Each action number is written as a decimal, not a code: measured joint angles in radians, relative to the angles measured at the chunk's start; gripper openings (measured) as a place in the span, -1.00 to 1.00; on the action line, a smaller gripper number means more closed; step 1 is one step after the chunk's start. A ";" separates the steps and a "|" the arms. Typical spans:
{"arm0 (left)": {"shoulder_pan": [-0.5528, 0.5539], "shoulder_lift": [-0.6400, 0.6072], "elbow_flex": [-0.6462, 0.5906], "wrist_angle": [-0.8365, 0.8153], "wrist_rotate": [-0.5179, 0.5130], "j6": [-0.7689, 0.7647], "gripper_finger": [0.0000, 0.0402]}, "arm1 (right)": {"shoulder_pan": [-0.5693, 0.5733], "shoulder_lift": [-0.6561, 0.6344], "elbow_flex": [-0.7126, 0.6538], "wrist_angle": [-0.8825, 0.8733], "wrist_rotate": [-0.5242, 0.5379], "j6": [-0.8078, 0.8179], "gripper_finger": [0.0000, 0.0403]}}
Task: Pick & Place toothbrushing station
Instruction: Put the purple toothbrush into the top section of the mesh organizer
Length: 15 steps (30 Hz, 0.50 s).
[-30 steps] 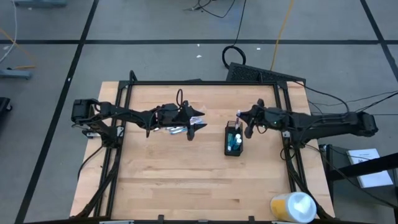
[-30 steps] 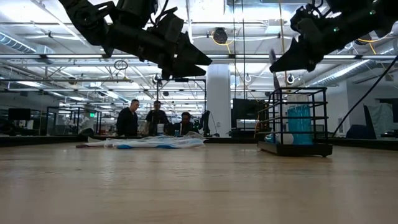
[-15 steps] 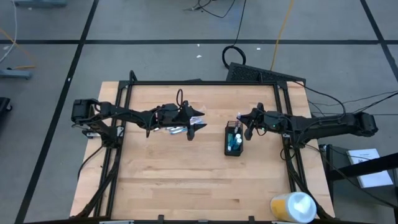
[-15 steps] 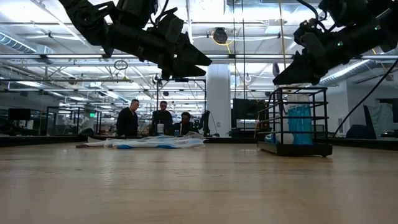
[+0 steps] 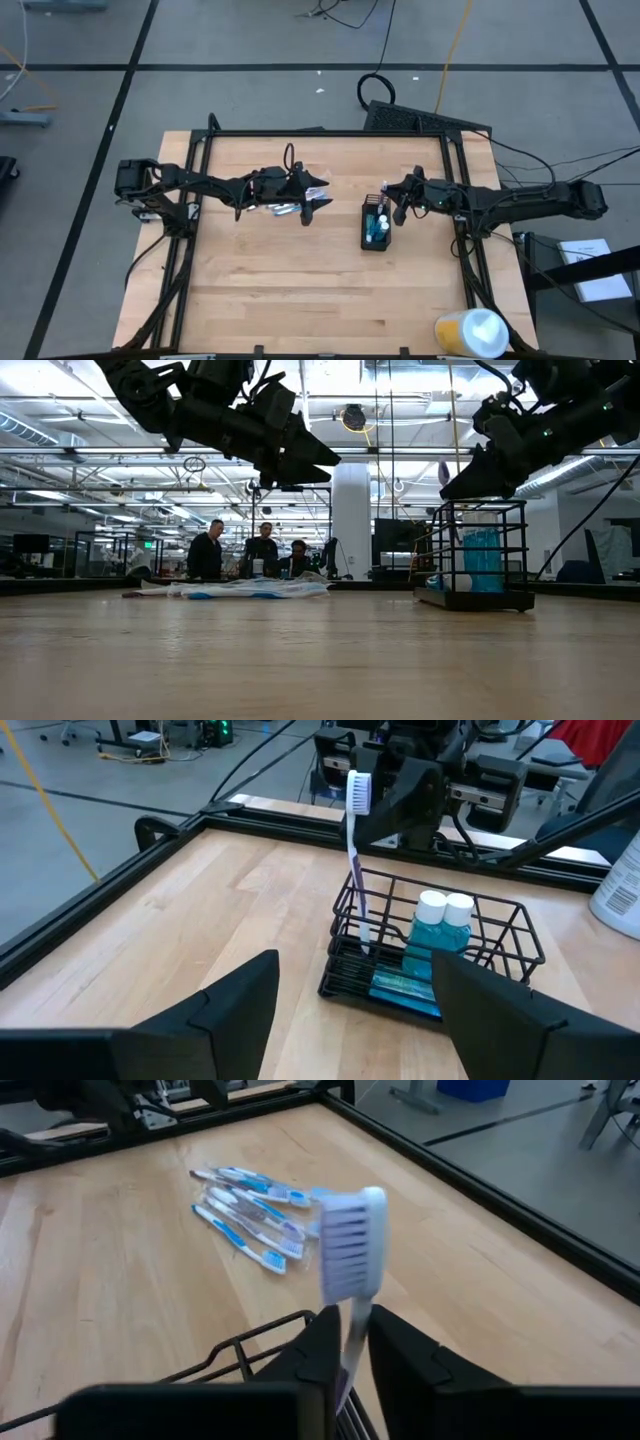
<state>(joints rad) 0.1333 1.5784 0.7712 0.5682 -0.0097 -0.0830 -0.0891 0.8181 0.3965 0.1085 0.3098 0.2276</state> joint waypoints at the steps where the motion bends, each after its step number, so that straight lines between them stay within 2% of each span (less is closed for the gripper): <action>1: 0.000 0.000 0.000 0.000 0.000 0.000 0.33 | 0.000 0.000 0.000 0.000 0.000 0.000 -0.70; 9: 0.000 0.000 0.000 0.000 0.000 0.000 0.33 | 0.000 -0.054 0.000 0.005 0.001 -0.017 -0.38; 15: 0.000 0.000 0.000 -0.007 0.000 0.000 0.33 | 0.000 -0.142 0.000 0.007 0.005 -0.056 -0.28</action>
<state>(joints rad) 0.1333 1.5784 0.7712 0.5613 -0.0097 -0.0832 -0.0889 0.6762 0.3965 0.1154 0.3145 0.1718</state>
